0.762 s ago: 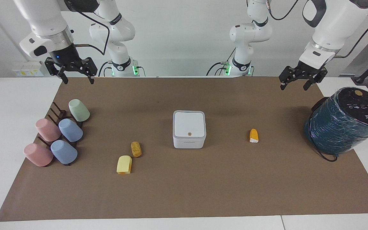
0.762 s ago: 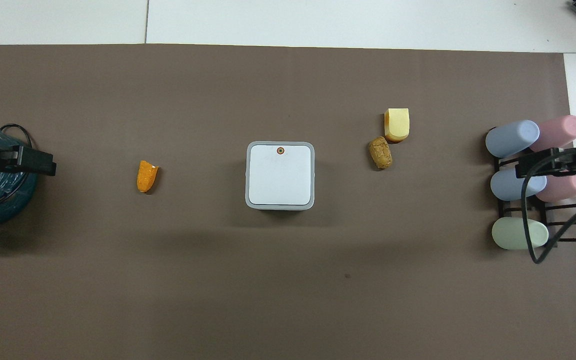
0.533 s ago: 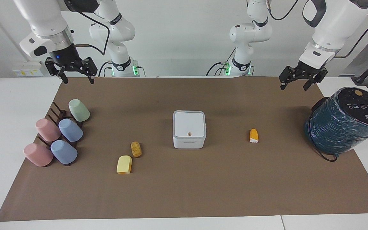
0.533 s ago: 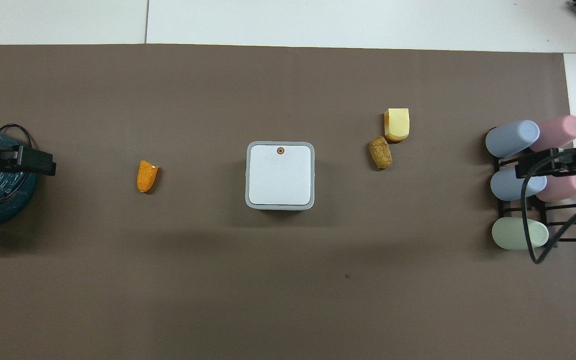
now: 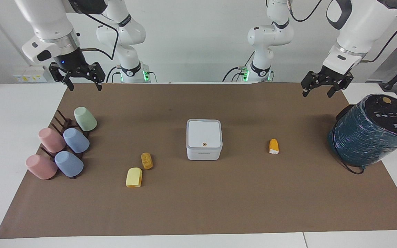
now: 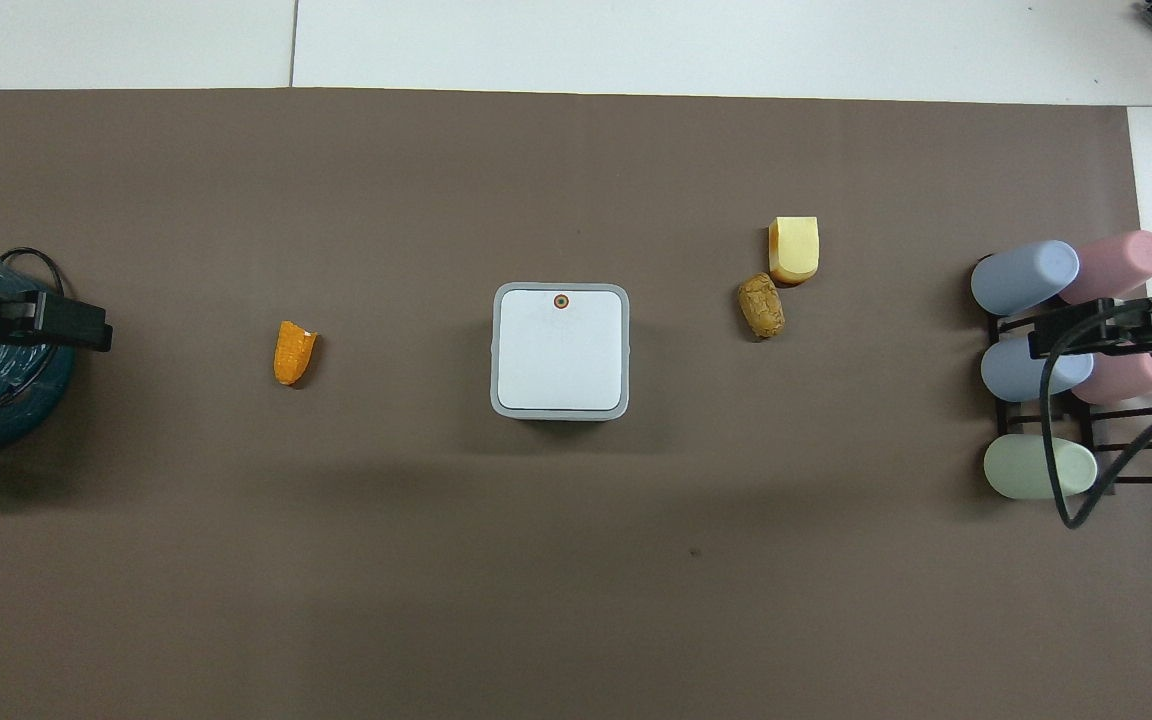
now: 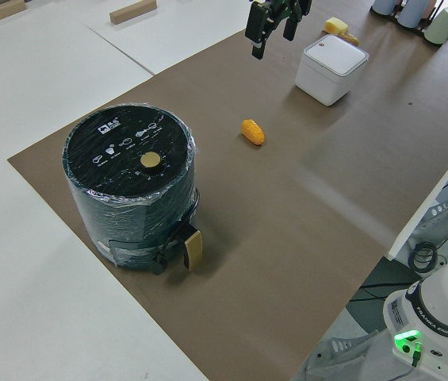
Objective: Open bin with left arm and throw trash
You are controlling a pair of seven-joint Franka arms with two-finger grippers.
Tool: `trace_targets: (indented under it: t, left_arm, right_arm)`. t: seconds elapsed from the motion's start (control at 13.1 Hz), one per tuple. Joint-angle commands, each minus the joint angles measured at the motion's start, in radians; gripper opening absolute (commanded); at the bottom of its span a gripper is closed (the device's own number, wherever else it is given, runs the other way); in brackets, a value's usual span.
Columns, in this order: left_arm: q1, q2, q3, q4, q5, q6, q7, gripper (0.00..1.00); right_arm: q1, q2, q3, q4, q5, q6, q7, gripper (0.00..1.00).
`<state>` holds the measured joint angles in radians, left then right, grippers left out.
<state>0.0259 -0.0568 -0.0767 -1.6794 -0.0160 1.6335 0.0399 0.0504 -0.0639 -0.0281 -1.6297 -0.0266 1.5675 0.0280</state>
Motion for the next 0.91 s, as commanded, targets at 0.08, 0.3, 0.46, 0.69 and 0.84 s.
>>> trace_targets:
  t: [0.08, 0.3, 0.46, 0.69, 0.84]
  left_arm:
    - [-0.001, -0.025, 0.0, -0.022, 0.017, -0.014, -0.002, 1.0]
    - [-0.003, -0.025, 0.0, -0.022, 0.017, -0.014, -0.005, 1.0]
    - [-0.003, -0.025, 0.0, -0.022, 0.017, -0.011, -0.005, 1.0]
    - [-0.001, -0.025, 0.0, -0.023, 0.017, -0.001, -0.003, 1.0]
    - [0.002, -0.025, 0.0, -0.023, 0.017, 0.0, 0.0, 1.0]
  right_arm:
    - [-0.007, -0.02, -0.001, -0.029, 0.013, 0.005, -0.033, 1.0]
    - [-0.007, -0.02, -0.001, -0.032, 0.013, 0.008, -0.031, 1.0]
    - [-0.007, -0.02, -0.001, -0.041, 0.013, 0.025, -0.03, 1.0]
    - [-0.014, -0.019, -0.001, -0.052, 0.013, 0.054, -0.031, 1.0]
    - [-0.015, -0.019, -0.003, -0.061, 0.013, 0.063, -0.031, 1.0]
